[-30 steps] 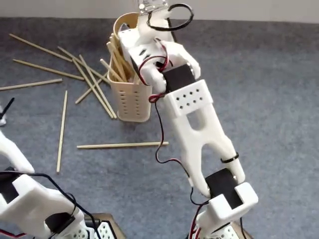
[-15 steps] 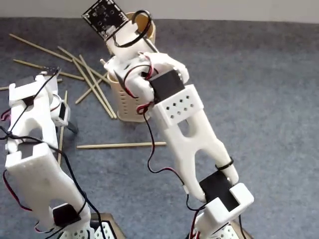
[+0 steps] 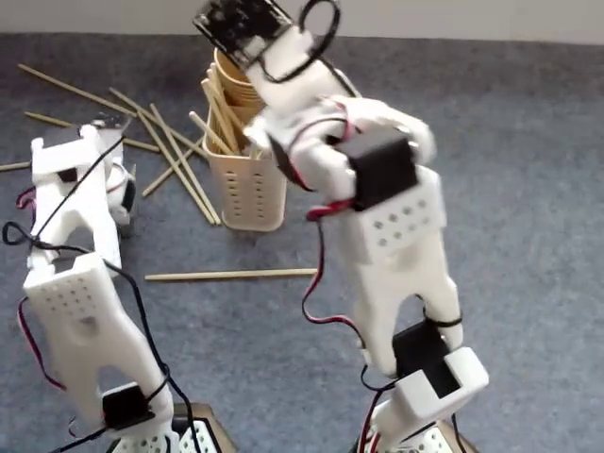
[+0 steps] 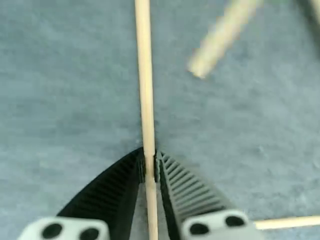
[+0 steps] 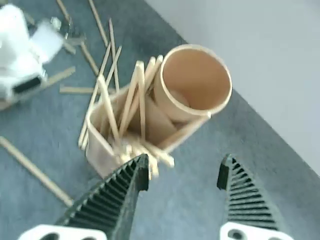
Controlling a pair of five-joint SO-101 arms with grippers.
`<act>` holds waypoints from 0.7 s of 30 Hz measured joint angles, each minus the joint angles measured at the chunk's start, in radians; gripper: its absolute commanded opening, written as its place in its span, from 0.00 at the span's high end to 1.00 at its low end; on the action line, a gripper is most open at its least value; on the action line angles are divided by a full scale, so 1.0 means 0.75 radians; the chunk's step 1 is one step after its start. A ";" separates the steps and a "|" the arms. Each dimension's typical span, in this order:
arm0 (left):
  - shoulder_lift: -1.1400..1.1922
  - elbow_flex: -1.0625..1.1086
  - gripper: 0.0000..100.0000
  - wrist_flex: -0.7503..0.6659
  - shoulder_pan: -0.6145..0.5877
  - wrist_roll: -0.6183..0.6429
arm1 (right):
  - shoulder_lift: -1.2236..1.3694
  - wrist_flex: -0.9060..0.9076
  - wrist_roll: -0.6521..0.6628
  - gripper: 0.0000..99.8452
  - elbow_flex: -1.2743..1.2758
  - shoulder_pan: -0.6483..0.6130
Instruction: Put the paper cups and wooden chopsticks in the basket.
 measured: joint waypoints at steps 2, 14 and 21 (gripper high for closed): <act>0.025 -0.162 1.00 0.068 -0.006 0.000 | -0.002 0.141 0.016 0.77 -0.100 0.035; -0.158 -1.555 1.00 0.409 0.158 0.213 | -0.479 0.203 -0.113 0.77 0.340 0.385; -0.460 -1.594 1.00 0.411 0.593 0.280 | -1.064 -0.018 -0.166 0.77 1.133 0.399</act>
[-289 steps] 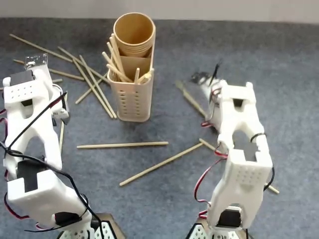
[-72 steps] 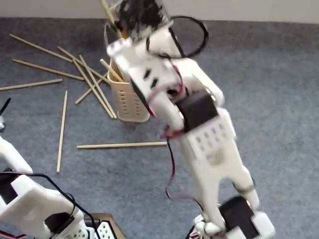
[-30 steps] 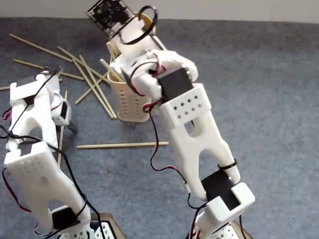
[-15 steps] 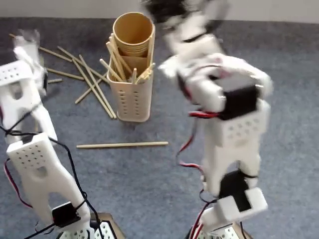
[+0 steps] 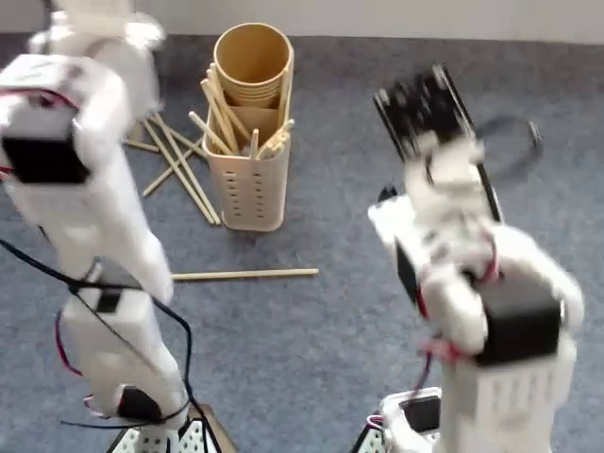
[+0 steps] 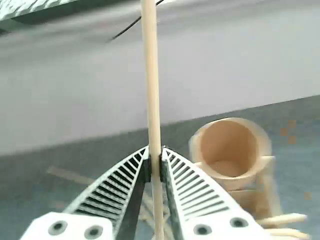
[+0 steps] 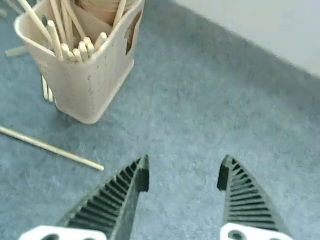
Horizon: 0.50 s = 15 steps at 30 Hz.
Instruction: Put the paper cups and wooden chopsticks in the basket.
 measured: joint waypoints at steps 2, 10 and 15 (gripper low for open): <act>-0.029 -0.002 1.00 0.000 0.117 0.002 | -0.213 -0.158 -0.018 0.77 0.295 0.000; 0.176 -0.002 1.00 -0.192 0.229 0.055 | -0.837 -0.800 -0.037 0.77 1.626 0.000; 0.303 -0.002 1.00 -0.333 0.274 0.061 | -0.933 -0.882 -0.068 0.77 1.917 -0.031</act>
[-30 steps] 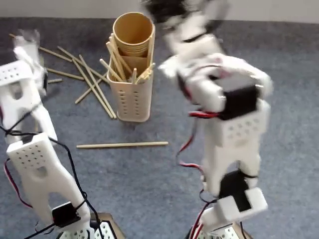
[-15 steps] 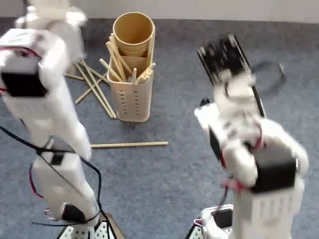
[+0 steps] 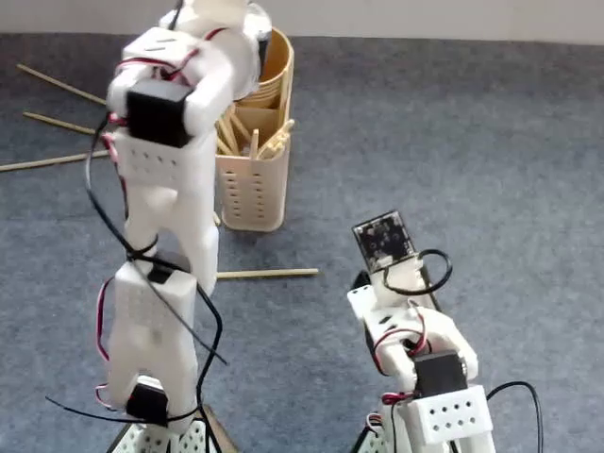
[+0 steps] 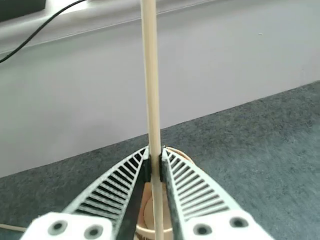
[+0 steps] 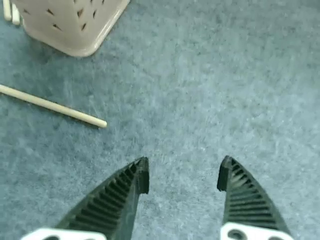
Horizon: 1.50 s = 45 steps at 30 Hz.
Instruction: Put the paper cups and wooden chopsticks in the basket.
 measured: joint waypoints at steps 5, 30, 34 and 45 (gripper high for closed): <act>0.049 0.000 0.94 -0.090 -0.004 0.000 | -0.025 -0.006 -0.002 0.77 0.014 -0.006; -0.162 0.000 0.80 0.168 -0.716 0.086 | 0.493 0.023 0.106 0.77 -0.417 -0.092; -0.172 0.000 0.80 0.291 -0.988 0.102 | 0.931 0.094 0.239 0.77 -0.765 -0.231; 0.182 0.000 0.80 0.313 -1.471 -0.049 | 1.772 0.256 0.962 0.77 -1.352 -0.632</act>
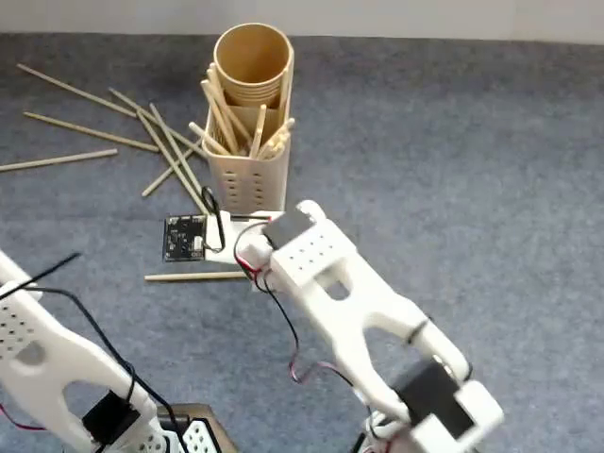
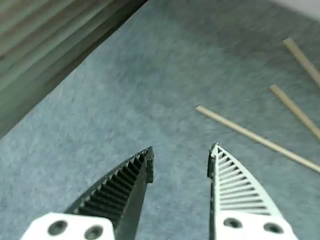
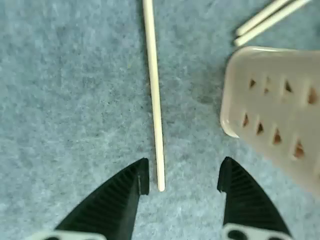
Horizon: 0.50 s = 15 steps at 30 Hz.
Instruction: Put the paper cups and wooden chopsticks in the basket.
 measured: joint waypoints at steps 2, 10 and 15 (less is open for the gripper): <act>0.053 0.000 0.80 -0.025 -0.059 -0.010 | 0.090 0.000 0.033 0.77 -0.027 0.000; 0.139 0.000 0.80 -0.119 -0.098 -0.014 | 0.305 0.000 0.053 0.77 -0.049 -0.072; 0.143 0.000 0.80 -0.123 -0.100 -0.014 | 0.344 -0.010 0.053 0.81 -0.049 -0.141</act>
